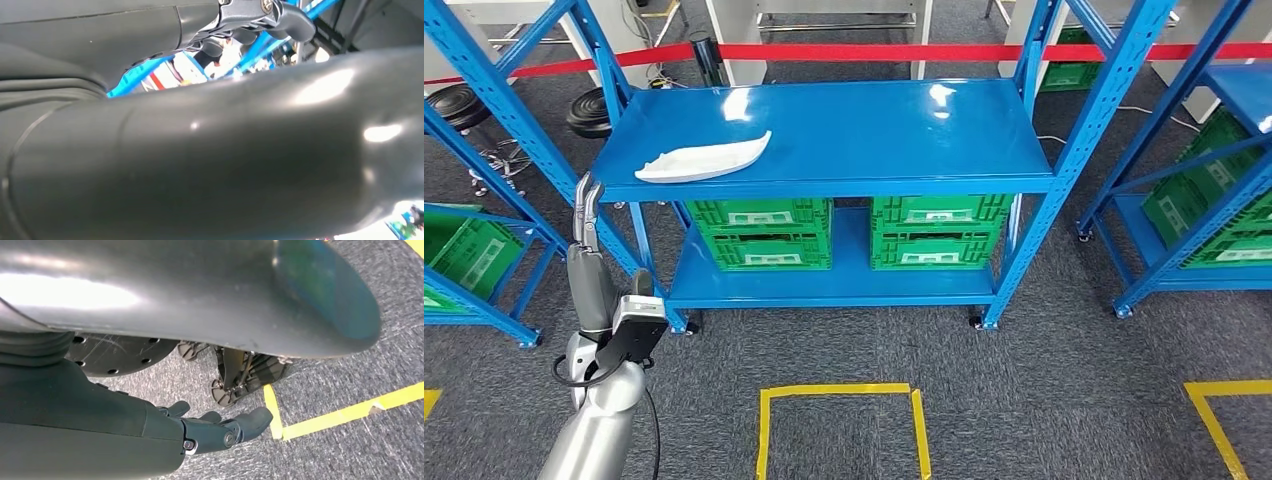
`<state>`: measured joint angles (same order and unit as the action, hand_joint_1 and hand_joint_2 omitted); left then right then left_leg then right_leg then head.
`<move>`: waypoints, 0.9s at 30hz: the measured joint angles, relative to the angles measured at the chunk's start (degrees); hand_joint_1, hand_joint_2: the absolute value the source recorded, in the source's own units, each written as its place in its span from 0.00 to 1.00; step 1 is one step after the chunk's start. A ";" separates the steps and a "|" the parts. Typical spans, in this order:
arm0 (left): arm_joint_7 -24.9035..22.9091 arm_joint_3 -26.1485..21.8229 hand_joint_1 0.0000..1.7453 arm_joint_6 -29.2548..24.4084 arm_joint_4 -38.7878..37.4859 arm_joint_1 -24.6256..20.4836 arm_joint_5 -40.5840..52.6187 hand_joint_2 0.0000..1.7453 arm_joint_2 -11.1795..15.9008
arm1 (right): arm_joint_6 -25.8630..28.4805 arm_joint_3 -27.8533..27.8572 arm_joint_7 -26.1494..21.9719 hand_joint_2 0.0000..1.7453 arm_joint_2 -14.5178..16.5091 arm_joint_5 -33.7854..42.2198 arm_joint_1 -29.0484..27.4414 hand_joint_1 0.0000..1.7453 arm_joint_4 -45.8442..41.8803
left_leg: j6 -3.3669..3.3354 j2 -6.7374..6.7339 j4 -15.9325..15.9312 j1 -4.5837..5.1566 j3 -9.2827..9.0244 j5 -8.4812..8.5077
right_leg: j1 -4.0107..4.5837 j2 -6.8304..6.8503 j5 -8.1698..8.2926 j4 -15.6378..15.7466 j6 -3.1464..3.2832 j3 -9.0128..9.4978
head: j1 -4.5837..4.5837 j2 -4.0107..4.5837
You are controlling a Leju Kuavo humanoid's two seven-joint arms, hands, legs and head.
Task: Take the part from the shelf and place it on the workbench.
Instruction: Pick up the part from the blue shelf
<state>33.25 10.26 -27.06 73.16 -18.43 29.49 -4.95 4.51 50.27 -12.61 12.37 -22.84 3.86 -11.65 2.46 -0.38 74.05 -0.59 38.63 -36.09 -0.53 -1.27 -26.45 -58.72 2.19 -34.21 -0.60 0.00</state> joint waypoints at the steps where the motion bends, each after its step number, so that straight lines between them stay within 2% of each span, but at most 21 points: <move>1: 0.00 0.01 0.00 0.06 -0.13 0.04 -0.04 0.00 0.02 | 0.07 0.00 0.06 0.00 0.00 -0.04 -0.07 0.00 0.00 | 0.01 0.03 -0.64 0.00 0.63 0.73 | 0.00 -0.42 -0.31 -0.01 -0.06 0.42 | 0.02 0.00; 2: 0.01 0.01 0.00 0.10 -0.20 0.02 -0.08 0.00 0.03 | 0.10 0.00 0.12 0.00 0.00 -0.08 -0.14 0.00 0.00 | -0.08 0.05 -3.20 0.00 0.30 2.89 | 0.00 -0.72 -0.66 -0.02 -0.18 0.95 | 0.01 0.00; 4: 0.02 0.02 0.00 0.22 -0.32 -0.17 -0.17 0.00 0.03 | 0.05 0.01 0.19 0.00 0.00 -0.13 -0.27 0.00 0.00 | -0.43 0.19 -10.55 0.04 -1.41 8.49 | 0.06 -1.13 -1.42 -0.17 -0.62 1.80 | 0.02 0.00; 6: 0.02 0.10 0.00 0.47 -0.55 -0.47 -0.26 0.00 -0.01 | -0.15 0.02 0.19 0.00 -0.02 -0.14 -0.21 0.00 0.00 | -1.00 0.32 -14.53 0.24 -2.26 10.51 | 0.18 -1.32 -2.07 -0.28 -1.32 1.92 | 0.03 0.00; 9: 0.04 0.24 0.00 0.66 -0.72 -0.78 -0.40 0.00 -0.11 | -0.25 0.02 0.18 0.00 -0.11 -0.14 -0.17 0.00 -0.01 | -2.08 0.37 -14.84 0.21 -2.69 10.94 | 0.29 -1.15 -2.89 -0.43 -2.46 2.03 | 0.02 0.00; 11: 0.09 0.27 0.00 0.67 -0.74 -1.04 -0.46 0.00 -0.24 | -0.25 0.02 0.17 0.00 -0.19 -0.14 -0.15 0.00 -0.02 | -2.80 0.30 -15.07 -0.02 -3.27 10.87 | 0.33 -0.30 -4.51 -3.53 -3.02 0.73 | -0.16 0.00; 12: 0.12 0.29 0.00 0.68 -0.78 -1.15 -0.46 0.00 -0.30 | -0.26 0.02 0.17 0.00 -0.22 -0.14 -0.10 0.00 -0.02 | -3.09 0.22 -15.12 -0.02 -3.51 10.65 | 0.26 0.19 -5.88 -6.79 -3.21 -1.05 | -0.25 0.00; 14: 0.15 0.30 0.00 0.68 -0.98 -1.22 -0.46 0.00 -0.33 | -0.27 0.02 0.18 0.00 -0.23 -0.14 -0.07 0.00 -0.02 | -3.44 0.04 -15.09 0.12 -3.90 10.08 | 0.21 0.69 -8.32 -14.26 -3.43 -5.77 | -0.33 0.00; 15: 0.15 0.30 0.00 0.68 -1.09 -1.20 -0.46 0.00 -0.33 | -0.27 0.02 0.18 0.00 -0.24 -0.14 -0.12 0.00 -0.02 | -3.50 -0.01 -15.08 0.18 -4.18 9.76 | 0.21 0.77 -8.32 -16.29 -3.44 -7.44 | -0.33 0.00; 16: 0.15 0.30 0.00 0.68 -1.17 -1.20 -0.46 0.00 -0.34 | -0.27 0.02 0.18 0.00 -0.24 -0.14 -0.18 0.00 -0.02 | -3.50 -0.02 -15.07 0.24 -4.56 9.42 | 0.22 0.81 -7.11 -16.16 -3.35 -8.05 | -0.33 0.00; 17: 0.15 0.30 0.00 0.68 -1.22 -1.21 -0.46 0.00 -0.34 | -0.27 0.02 0.18 0.00 -0.25 -0.14 -0.23 0.00 -0.02 | -3.45 -0.01 -15.07 0.28 -5.05 9.05 | 0.25 0.85 -4.86 -13.68 -3.17 -7.44 | -0.33 0.00; 18: 0.15 0.30 0.00 0.68 -1.23 -1.24 -0.46 0.00 -0.35 | -0.27 0.02 0.17 0.00 -0.26 -0.14 -0.26 0.00 -0.02 | -3.34 -0.01 -15.07 0.31 -5.58 8.65 | 0.31 0.94 -2.15 -9.57 -2.89 -5.89 | -0.33 0.00; 19: 0.17 0.30 0.00 0.68 -1.25 -1.31 -0.46 0.00 -0.37 | -0.28 0.03 0.18 0.00 -0.30 -0.14 -0.24 0.00 -0.02 | -3.15 -0.01 -15.06 0.42 -6.05 8.24 | 0.49 1.08 -0.21 -5.55 -2.59 -4.23 | -0.31 0.00; 20: 0.19 0.30 0.00 0.68 -1.28 -1.40 -0.46 0.00 -0.38 | -0.30 0.04 0.19 0.00 -0.33 -0.14 -0.19 0.00 -0.02 | -2.89 -0.01 -15.06 0.50 -6.38 7.88 | 0.67 1.21 0.98 -2.47 -2.29 -2.85 | -0.29 0.00; 21: 0.26 0.30 0.00 0.68 -1.34 -1.51 -0.46 0.00 -0.40 | -0.32 0.05 0.21 0.00 -0.36 -0.14 -0.12 0.00 -0.02 | -2.62 -0.02 -15.09 0.56 -6.58 7.60 | 0.85 1.30 1.32 -0.82 -2.04 -2.08 | -0.28 0.00; 22: 0.36 0.31 0.00 0.68 -1.43 -1.62 -0.46 0.00 -0.43 | -0.35 0.07 0.23 0.00 -0.37 -0.14 -0.07 0.00 -0.02 | -2.31 -0.04 -15.19 0.59 -6.70 7.41 | 1.03 1.29 1.00 -0.44 -1.82 -1.86 | -0.28 0.00; 25: 0.70 0.35 0.00 0.68 -1.65 -2.04 -0.49 0.00 -0.51 | -0.42 0.15 0.26 0.00 -0.35 -0.12 -0.06 0.00 -0.02 | -1.39 -0.01 -14.84 0.58 -6.85 6.73 | 0.61 1.11 0.86 0.27 -1.05 -1.04 | -0.20 0.00; 27: 0.87 0.36 0.00 0.63 -1.84 -2.45 -0.54 0.00 -0.48 | -0.61 0.26 0.26 0.00 -0.32 -0.09 -0.03 0.00 -0.02 | -0.80 0.14 -10.35 0.47 -4.62 4.73 | 0.19 1.10 0.57 0.69 -0.49 -0.15 | -0.02 0.00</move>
<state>34.12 10.62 -26.43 71.32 -20.88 28.94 -5.43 3.90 50.53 -12.35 12.05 -22.93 3.84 -11.67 1.66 -0.23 63.69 -0.13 34.00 -31.36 -0.34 -0.17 -25.88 -58.03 1.70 -34.36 -0.61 0.00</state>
